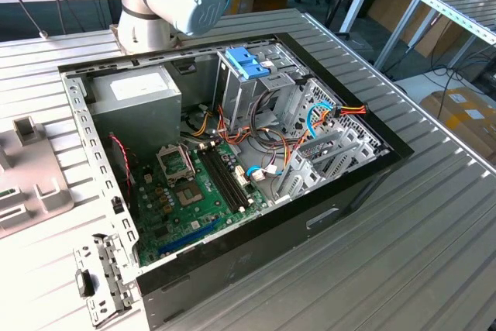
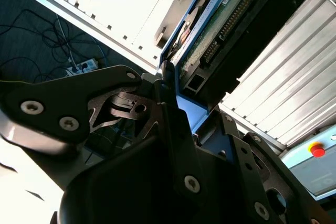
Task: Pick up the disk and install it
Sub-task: 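Pick up the disk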
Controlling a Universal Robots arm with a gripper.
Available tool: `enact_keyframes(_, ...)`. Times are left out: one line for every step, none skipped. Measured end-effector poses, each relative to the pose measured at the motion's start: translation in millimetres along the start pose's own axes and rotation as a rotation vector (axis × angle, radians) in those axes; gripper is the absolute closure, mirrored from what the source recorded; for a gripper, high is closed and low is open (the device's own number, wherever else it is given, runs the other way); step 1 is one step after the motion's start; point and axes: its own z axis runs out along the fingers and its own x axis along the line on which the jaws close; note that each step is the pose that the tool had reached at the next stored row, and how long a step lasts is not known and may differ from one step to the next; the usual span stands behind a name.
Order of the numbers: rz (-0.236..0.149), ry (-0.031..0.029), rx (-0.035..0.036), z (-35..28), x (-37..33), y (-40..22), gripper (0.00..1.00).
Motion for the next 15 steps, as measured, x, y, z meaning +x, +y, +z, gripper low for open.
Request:
enact_keyframes(0.000,0.0000,-0.0001,0.0,0.0,-0.3,0.63)
enact_keyframes(0.000,0.0000,0.0000,0.0,0.1,-0.8,0.63)
enact_keyframes(0.000,0.0000,-0.0001,-0.1,0.1,-1.5,0.63)
enact_keyframes(0.000,0.0000,0.0000,-0.1,0.1,-1.8,0.63)
enact_keyframes(0.000,0.0000,0.0000,-0.1,0.1,-2.1,0.63)
enact_keyframes(0.000,0.0000,0.0000,-0.1,0.2,-2.7,0.63)
enact_keyframes(0.000,0.0000,-0.0001,-0.1,0.3,-3.5,0.63)
enact_keyframes(0.000,0.0000,0.0000,-0.1,0.5,-4.4,0.63)
enact_keyframes(0.000,0.0000,0.0000,-0.2,0.6,-4.8,0.63)
enact_keyframes(0.000,0.0000,0.0000,-0.2,0.9,-5.3,0.63)
enact_keyframes(0.000,0.0000,0.0000,-0.2,1.1,-5.6,0.63)
enact_keyframes(0.000,0.0000,0.0000,-0.2,1.5,-6.1,0.63)
enact_keyframes(0.000,0.0000,0.0000,-0.2,2.1,-6.7,0.63)
enact_keyframes(0.000,0.0000,-0.0001,-0.3,2.7,-7.3,0.63)
enact_keyframes(0.000,0.0000,-0.0001,-0.3,3.1,-7.5,0.63)
